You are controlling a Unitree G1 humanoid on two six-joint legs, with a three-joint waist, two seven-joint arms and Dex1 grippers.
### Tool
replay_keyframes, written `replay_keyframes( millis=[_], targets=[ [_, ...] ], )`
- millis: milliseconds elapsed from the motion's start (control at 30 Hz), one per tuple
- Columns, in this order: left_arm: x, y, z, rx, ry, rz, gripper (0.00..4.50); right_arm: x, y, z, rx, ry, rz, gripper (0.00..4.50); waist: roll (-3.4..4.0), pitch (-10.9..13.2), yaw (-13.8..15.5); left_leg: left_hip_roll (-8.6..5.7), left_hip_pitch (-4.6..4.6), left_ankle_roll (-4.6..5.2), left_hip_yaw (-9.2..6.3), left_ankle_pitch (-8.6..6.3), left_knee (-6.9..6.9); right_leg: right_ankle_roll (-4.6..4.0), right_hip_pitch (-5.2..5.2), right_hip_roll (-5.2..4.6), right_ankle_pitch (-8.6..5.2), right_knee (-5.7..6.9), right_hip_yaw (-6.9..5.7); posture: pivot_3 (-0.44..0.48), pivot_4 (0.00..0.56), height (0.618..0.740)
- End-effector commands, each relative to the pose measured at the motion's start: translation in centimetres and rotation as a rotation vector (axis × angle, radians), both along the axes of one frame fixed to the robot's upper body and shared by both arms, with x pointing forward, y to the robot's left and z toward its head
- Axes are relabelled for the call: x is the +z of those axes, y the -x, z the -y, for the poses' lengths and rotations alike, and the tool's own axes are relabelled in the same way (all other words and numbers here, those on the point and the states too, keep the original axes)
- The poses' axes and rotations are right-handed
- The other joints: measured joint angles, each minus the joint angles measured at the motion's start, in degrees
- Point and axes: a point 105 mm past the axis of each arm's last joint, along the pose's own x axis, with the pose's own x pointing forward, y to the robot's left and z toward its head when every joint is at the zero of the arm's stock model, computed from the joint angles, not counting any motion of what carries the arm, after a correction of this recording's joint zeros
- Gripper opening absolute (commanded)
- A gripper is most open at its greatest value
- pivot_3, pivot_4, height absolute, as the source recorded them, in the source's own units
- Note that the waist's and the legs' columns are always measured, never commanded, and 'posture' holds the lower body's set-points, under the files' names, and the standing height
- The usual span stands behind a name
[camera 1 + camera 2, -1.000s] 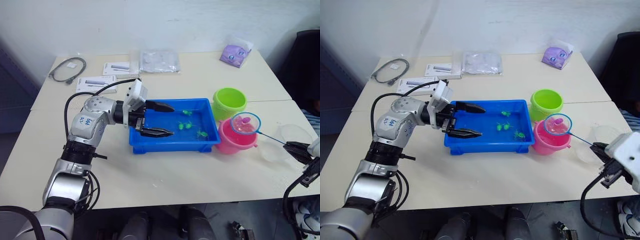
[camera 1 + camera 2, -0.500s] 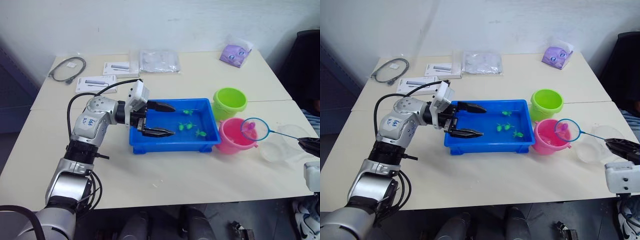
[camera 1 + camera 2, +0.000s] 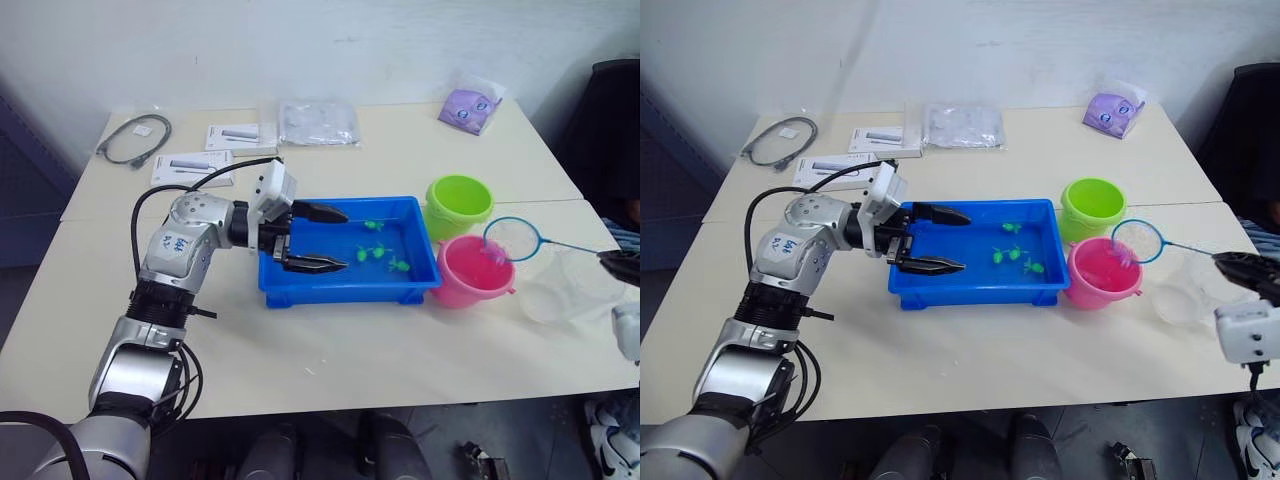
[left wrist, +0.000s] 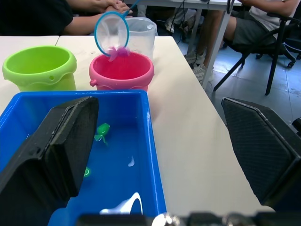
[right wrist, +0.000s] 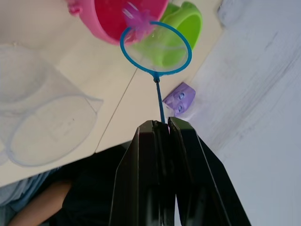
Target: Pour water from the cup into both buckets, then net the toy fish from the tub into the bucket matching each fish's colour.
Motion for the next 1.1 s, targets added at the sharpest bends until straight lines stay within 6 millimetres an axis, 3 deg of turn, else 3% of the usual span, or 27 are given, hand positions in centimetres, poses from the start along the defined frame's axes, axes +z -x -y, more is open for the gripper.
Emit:
replay_keyframes(
  millis=[33, 100, 267, 400, 700, 1100],
  targets=[
    [0.8, 0.0, -0.3, 0.011, 0.006, 0.049, 4.49, 0.4, -0.2, -0.1, 0.020, 0.009, 0.017, 0.00, 0.00, 0.00, 0.01, 0.01, 0.00, 0.00, -0.01, 0.00, 0.00, 0.00, 0.00, 0.01, 0.00, 0.00, -0.01, 0.000, 0.150, 0.735],
    [0.9, 0.0, -0.4, 0.014, 0.006, 0.050, 4.49, 0.4, -0.3, -0.4, 0.043, 0.005, 0.012, 0.00, 0.01, 0.00, -0.03, -0.02, 0.00, 0.00, 0.04, 0.00, -0.01, 0.00, -0.01, -0.01, 0.00, 0.01, 0.01, 0.000, 0.150, 0.735],
    [-0.1, 0.0, -0.9, 0.027, -0.025, 0.035, 4.49, 3.2, -1.3, -1.6, 0.050, -0.287, 0.087, 0.00, 0.02, -0.01, -0.10, -0.01, 0.01, 0.00, 0.05, 0.00, 0.01, 0.00, -0.01, -0.02, 0.00, 0.03, 0.03, 0.000, 0.150, 0.735],
    [-1.2, 0.0, -1.3, 0.053, -0.059, 0.030, 4.49, 3.7, -3.4, -4.4, 0.144, -0.304, 0.043, 0.00, 0.08, -0.02, -0.46, 0.01, 0.05, 0.00, 0.09, 0.00, 0.01, 0.00, -0.02, -0.04, 0.00, 0.08, 0.03, 0.000, 0.150, 0.735],
    [-1.4, 0.7, -2.6, 0.146, -0.049, 0.036, 4.49, 0.8, -8.6, -8.4, 0.382, -0.094, -0.095, 0.00, 0.11, 0.01, -1.16, -0.03, -0.10, -0.01, -0.04, -0.01, 0.01, -0.01, -0.09, -0.10, -0.01, -0.10, -0.05, 0.000, 0.150, 0.735],
    [-1.4, 1.9, -4.2, 0.243, -0.045, 0.022, 4.49, -2.0, -11.6, -9.4, 0.492, -0.037, -0.166, 0.00, 0.16, 0.03, -1.51, 0.01, -0.12, -0.03, -0.11, -0.01, 0.02, -0.02, -0.14, -0.10, -0.01, -0.05, -0.20, 0.000, 0.150, 0.735]
  ],
)
